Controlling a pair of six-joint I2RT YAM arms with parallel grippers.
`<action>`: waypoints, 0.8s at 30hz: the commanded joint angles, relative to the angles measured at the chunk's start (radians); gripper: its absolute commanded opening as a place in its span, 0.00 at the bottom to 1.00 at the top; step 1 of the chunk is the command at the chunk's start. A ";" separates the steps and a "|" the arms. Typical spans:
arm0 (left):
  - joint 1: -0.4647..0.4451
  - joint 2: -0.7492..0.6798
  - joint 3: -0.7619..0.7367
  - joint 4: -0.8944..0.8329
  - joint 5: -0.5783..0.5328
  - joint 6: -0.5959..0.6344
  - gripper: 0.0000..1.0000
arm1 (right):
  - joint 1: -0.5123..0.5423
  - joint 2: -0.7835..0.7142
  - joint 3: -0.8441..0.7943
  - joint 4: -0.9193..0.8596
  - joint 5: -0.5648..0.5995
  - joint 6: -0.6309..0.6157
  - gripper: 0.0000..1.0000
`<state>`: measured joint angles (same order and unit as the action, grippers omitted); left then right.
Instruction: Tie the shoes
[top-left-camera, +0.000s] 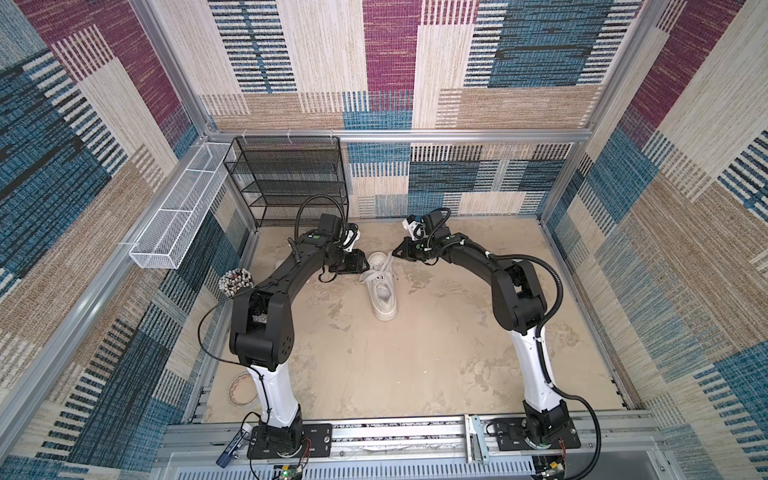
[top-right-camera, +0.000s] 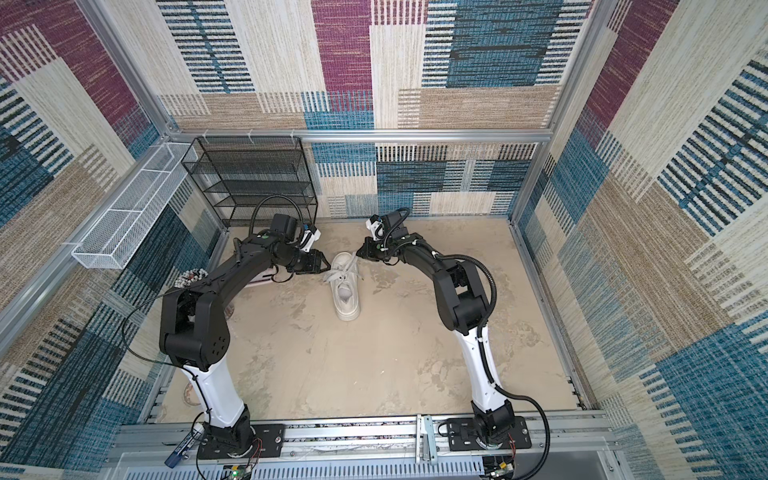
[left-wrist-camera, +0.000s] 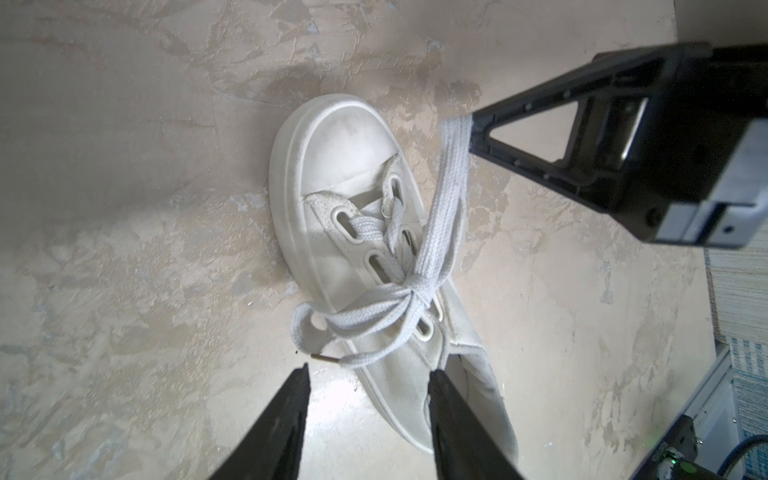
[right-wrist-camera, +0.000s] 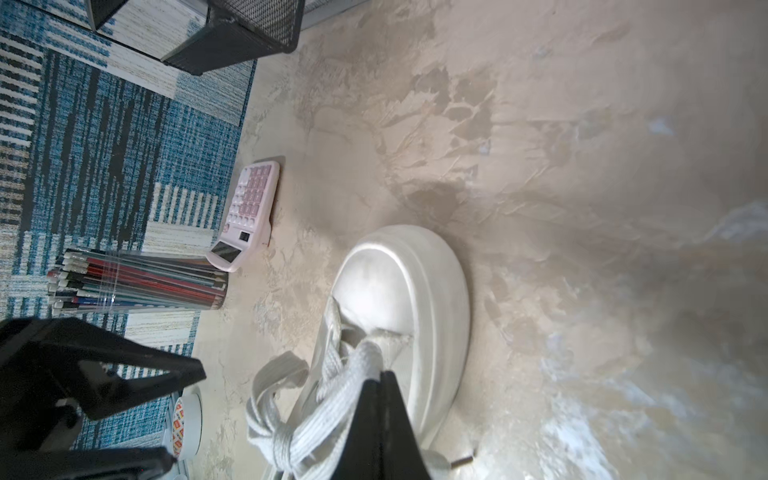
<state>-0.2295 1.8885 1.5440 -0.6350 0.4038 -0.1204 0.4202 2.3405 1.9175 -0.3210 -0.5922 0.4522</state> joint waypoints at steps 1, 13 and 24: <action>-0.001 -0.008 -0.010 0.008 0.015 0.016 0.50 | 0.002 0.056 0.068 -0.033 -0.019 0.004 0.00; 0.007 -0.007 -0.029 0.017 0.031 0.012 0.50 | 0.003 0.050 0.019 -0.050 -0.022 -0.010 0.00; 0.015 -0.004 -0.028 0.022 0.038 0.006 0.50 | 0.013 -0.147 -0.212 -0.064 -0.030 -0.003 0.00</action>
<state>-0.2161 1.8835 1.5143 -0.6312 0.4252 -0.1207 0.4282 2.2143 1.7370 -0.3698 -0.5991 0.4469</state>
